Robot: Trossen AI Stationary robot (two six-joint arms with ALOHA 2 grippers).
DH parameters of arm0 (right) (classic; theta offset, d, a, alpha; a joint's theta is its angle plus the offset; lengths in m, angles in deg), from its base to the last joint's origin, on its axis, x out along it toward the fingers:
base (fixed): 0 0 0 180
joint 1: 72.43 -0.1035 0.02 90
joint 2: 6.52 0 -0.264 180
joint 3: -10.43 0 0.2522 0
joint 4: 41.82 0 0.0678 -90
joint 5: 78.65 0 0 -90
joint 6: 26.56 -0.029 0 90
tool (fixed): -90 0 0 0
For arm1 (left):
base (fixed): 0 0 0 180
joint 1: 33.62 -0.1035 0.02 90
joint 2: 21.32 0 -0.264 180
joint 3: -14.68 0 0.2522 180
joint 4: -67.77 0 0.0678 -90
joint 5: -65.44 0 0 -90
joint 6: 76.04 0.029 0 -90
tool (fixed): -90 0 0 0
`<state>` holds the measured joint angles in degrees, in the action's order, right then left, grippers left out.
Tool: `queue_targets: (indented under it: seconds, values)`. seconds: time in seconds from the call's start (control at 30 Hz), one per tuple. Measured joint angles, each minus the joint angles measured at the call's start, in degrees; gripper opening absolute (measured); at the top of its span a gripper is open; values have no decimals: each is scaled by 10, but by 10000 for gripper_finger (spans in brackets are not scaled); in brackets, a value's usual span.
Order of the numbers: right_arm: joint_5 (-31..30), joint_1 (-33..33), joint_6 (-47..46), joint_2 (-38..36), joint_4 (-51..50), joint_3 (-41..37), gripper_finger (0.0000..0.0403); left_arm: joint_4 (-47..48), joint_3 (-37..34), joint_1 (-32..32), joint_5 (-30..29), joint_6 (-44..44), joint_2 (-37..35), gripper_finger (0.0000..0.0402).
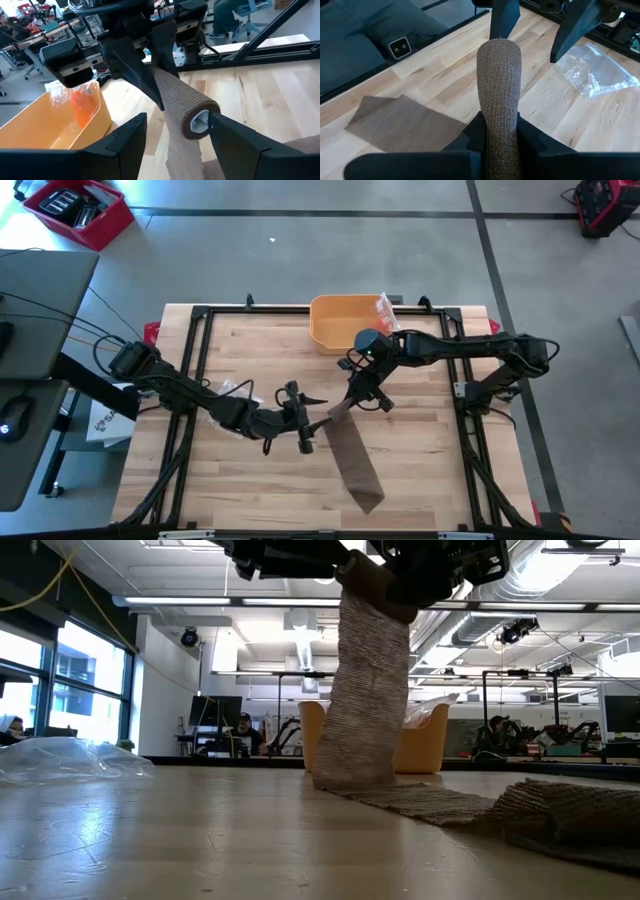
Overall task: Roll bandage
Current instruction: Roll the brown bandage
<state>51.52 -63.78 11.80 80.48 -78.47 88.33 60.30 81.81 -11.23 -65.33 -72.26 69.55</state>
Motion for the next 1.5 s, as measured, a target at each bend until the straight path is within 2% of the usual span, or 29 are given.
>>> queue_targets:
  seconds: [0.3, 0.5, 0.63, 0.83, 1.17, 1.37, 1.5]
  values:
    - [0, 2, 0, 0, -2, 0, 46, 1, 0, -13, 6, -21, 0, 204]
    - [0, 1, 0, 0, -5, -2, 46, 6, 0, -36, 77, -39, 0, 204]
    - [0, 1, -7, 0, -3, -2, 46, 9, 0, -40, 88, -46, -1, 195]
    - [-1, 2, -9, 0, 1, -2, 46, 9, 0, -40, 90, -37, -1, 142]
    - [0, 1, -9, 0, 0, -2, 46, 8, 0, -40, 96, -35, -1, 11]
    - [-6, 2, -6, 0, 5, -2, 51, 8, 0, -32, 65, -35, -1, 2]
    - [-74, -1, -22, 0, 19, -2, 73, 13, -1, -24, 26, -35, -1, 1]
